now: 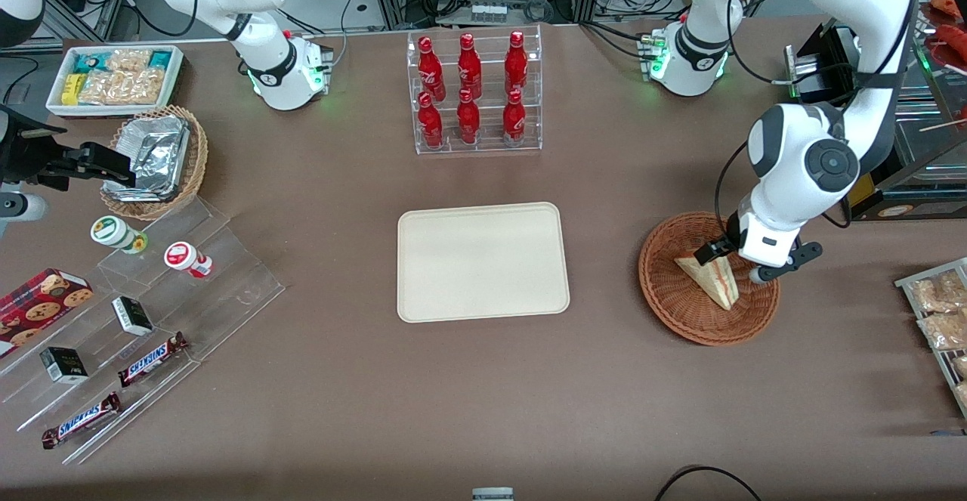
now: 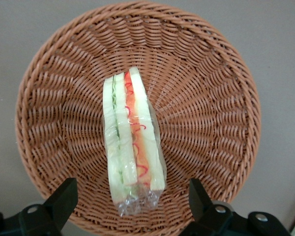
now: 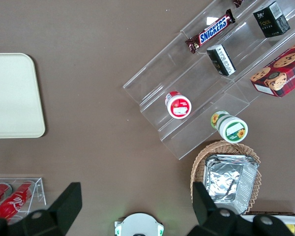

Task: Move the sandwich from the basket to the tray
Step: 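Close the left gripper on the sandwich's wrapped edge and lift it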

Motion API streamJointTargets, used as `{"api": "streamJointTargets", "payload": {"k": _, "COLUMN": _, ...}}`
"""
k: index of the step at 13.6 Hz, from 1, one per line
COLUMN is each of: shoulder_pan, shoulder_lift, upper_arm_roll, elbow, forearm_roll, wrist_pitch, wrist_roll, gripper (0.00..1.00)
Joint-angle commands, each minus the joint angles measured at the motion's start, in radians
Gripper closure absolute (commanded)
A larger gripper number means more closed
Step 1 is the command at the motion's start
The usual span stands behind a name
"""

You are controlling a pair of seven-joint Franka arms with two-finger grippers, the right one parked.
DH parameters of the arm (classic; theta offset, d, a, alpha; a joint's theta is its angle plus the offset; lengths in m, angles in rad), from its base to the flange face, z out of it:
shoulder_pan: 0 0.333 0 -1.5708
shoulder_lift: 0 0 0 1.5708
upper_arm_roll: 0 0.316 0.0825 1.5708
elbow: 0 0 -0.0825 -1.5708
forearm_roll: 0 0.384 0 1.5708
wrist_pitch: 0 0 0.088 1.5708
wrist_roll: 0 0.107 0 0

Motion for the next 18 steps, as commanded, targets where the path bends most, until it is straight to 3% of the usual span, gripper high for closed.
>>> {"api": "streamJointTargets", "payload": {"k": 1, "shoulder_pan": 0.000, "shoulder_lift": 0.035, "upper_arm_roll": -0.001, "elbow": -0.003, "forearm_roll": 0.013, "wrist_pitch": 0.042, "wrist_roll": -0.025, "gripper": 0.00}}
{"api": "streamJointTargets", "payload": {"k": 5, "shoulder_pan": 0.002, "shoulder_lift": 0.074, "upper_arm_roll": 0.000, "elbow": -0.014, "forearm_roll": 0.012, "wrist_pitch": 0.087, "wrist_roll": -0.025, "gripper": 0.00}}
{"api": "streamJointTargets", "payload": {"k": 6, "shoulder_pan": 0.002, "shoulder_lift": 0.081, "upper_arm_roll": 0.000, "elbow": -0.013, "forearm_roll": 0.013, "wrist_pitch": 0.094, "wrist_roll": -0.025, "gripper": 0.09}}
{"api": "streamJointTargets", "payload": {"k": 7, "shoulder_pan": 0.002, "shoulder_lift": 0.083, "upper_arm_roll": 0.000, "elbow": -0.013, "forearm_roll": 0.012, "wrist_pitch": 0.094, "wrist_roll": -0.025, "gripper": 0.30}}
{"api": "streamJointTargets", "payload": {"k": 9, "shoulder_pan": 0.002, "shoulder_lift": 0.081, "upper_arm_roll": 0.000, "elbow": -0.008, "forearm_roll": 0.012, "wrist_pitch": 0.094, "wrist_roll": -0.022, "gripper": 0.89}}
{"api": "streamJointTargets", "payload": {"k": 10, "shoulder_pan": 0.002, "shoulder_lift": 0.080, "upper_arm_roll": 0.000, "elbow": -0.005, "forearm_roll": 0.012, "wrist_pitch": 0.093, "wrist_roll": -0.019, "gripper": 1.00}}
{"api": "streamJointTargets", "payload": {"k": 12, "shoulder_pan": 0.002, "shoulder_lift": 0.059, "upper_arm_roll": 0.002, "elbow": 0.007, "forearm_roll": 0.012, "wrist_pitch": 0.073, "wrist_roll": -0.017, "gripper": 1.00}}
{"api": "streamJointTargets", "payload": {"k": 14, "shoulder_pan": 0.002, "shoulder_lift": 0.005, "upper_arm_roll": -0.001, "elbow": 0.059, "forearm_roll": 0.022, "wrist_pitch": -0.055, "wrist_roll": -0.016, "gripper": 1.00}}
{"api": "streamJointTargets", "payload": {"k": 15, "shoulder_pan": -0.002, "shoulder_lift": -0.020, "upper_arm_roll": -0.009, "elbow": 0.107, "forearm_roll": 0.068, "wrist_pitch": -0.153, "wrist_roll": -0.016, "gripper": 1.00}}
{"api": "streamJointTargets", "payload": {"k": 18, "shoulder_pan": -0.009, "shoulder_lift": -0.031, "upper_arm_roll": -0.102, "elbow": 0.281, "forearm_roll": 0.096, "wrist_pitch": -0.373, "wrist_roll": -0.025, "gripper": 1.00}}
